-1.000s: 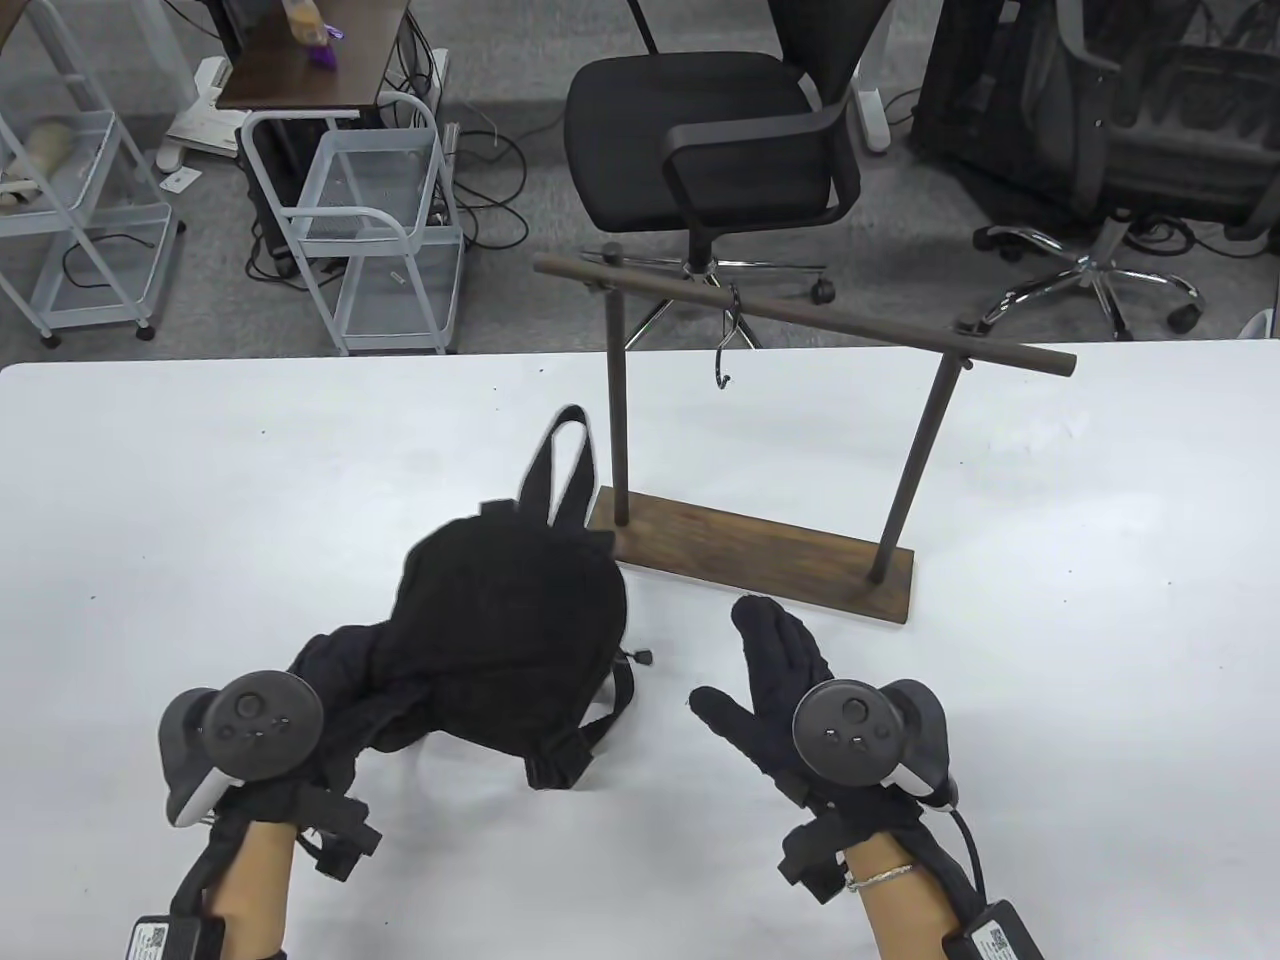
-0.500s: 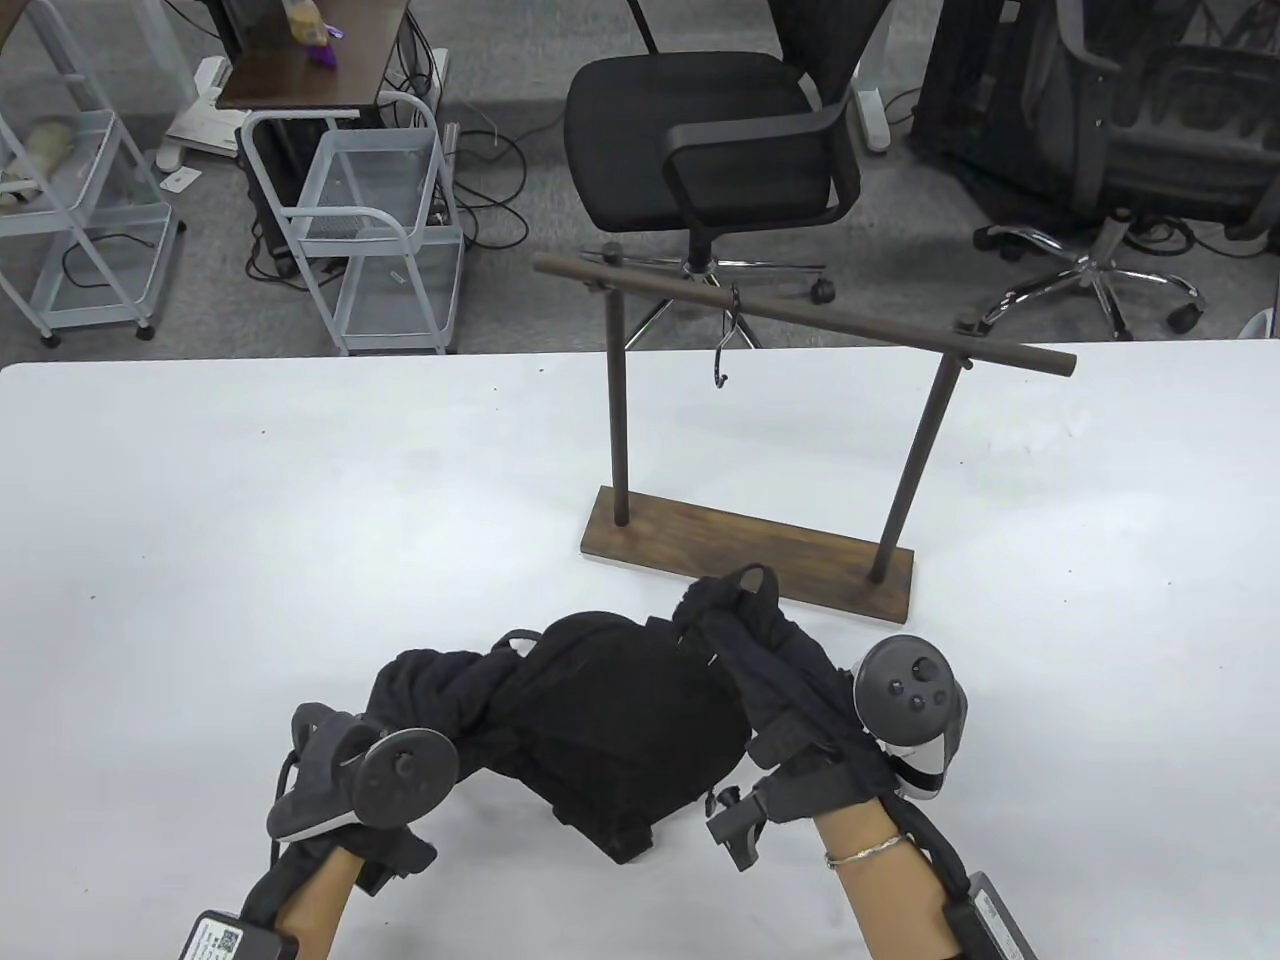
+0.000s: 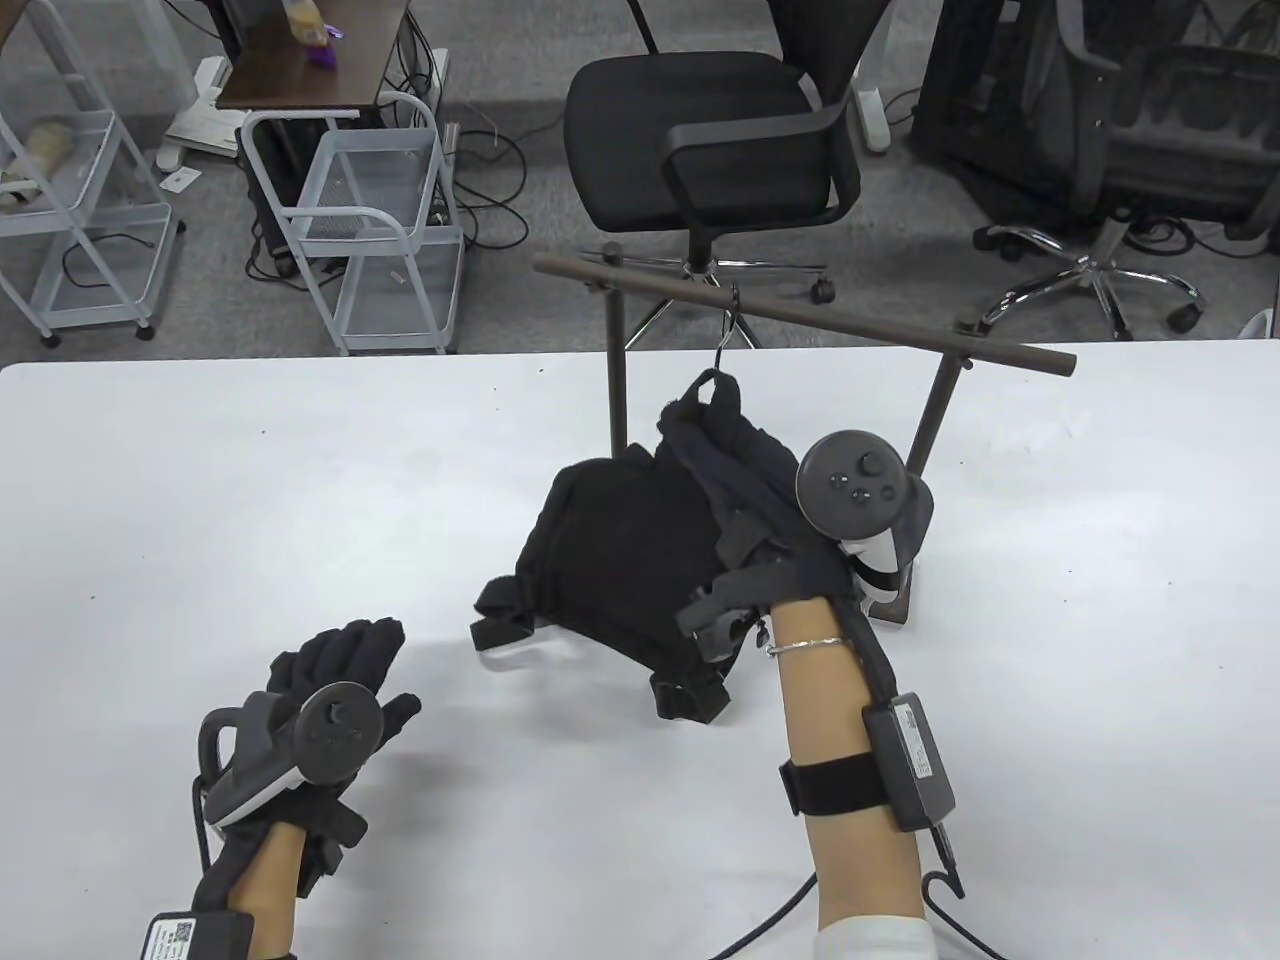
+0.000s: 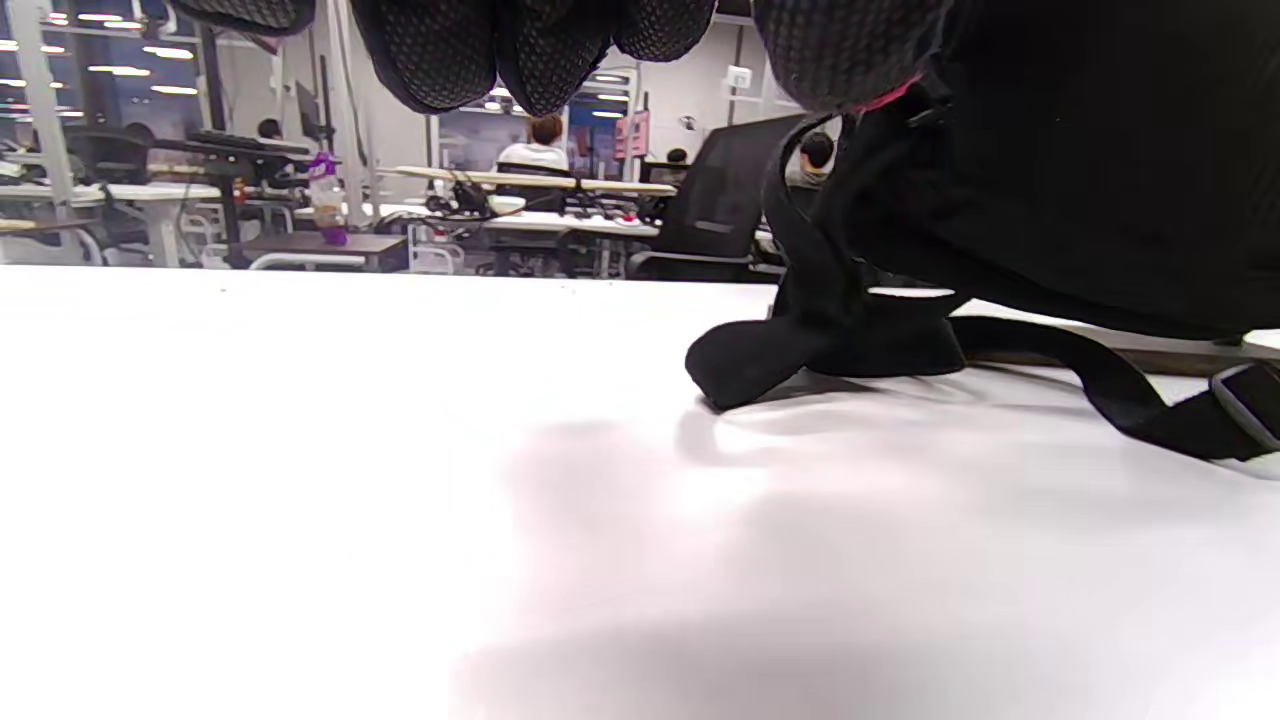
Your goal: Hang the backpack on the s-hook
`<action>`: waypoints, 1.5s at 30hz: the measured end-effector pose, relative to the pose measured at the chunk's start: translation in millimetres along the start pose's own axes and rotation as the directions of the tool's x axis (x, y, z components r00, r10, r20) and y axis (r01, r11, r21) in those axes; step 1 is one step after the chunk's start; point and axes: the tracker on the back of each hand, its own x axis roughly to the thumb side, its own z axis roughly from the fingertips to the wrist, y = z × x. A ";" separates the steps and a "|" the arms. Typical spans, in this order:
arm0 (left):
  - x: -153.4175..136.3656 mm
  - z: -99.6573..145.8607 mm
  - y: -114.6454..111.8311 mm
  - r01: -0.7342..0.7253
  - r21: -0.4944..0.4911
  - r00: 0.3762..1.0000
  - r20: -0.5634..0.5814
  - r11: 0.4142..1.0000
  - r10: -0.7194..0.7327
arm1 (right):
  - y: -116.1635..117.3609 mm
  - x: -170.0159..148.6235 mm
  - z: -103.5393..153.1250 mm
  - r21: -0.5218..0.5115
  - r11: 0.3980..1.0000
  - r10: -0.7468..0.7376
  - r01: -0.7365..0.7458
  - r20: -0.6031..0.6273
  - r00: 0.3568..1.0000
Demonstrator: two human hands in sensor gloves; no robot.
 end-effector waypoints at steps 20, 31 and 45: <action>3.0 -0.5 -2.9 -0.022 -0.049 1.000 0.018 0.999 0.023 | -14.2 -49.3 34.6 0.000 0.960 0.280 -0.282 -0.093 0.955; 17.0 0.9 3.9 -0.183 -0.061 0.975 0.114 0.981 0.189 | -14.8 -35.0 150.2 0.224 0.794 0.540 -0.565 0.169 0.825; 29.7 -2.2 -2.1 -0.160 -0.107 0.968 0.180 0.981 0.178 | 7.6 -65.6 164.7 0.388 0.685 0.597 -0.617 0.186 0.780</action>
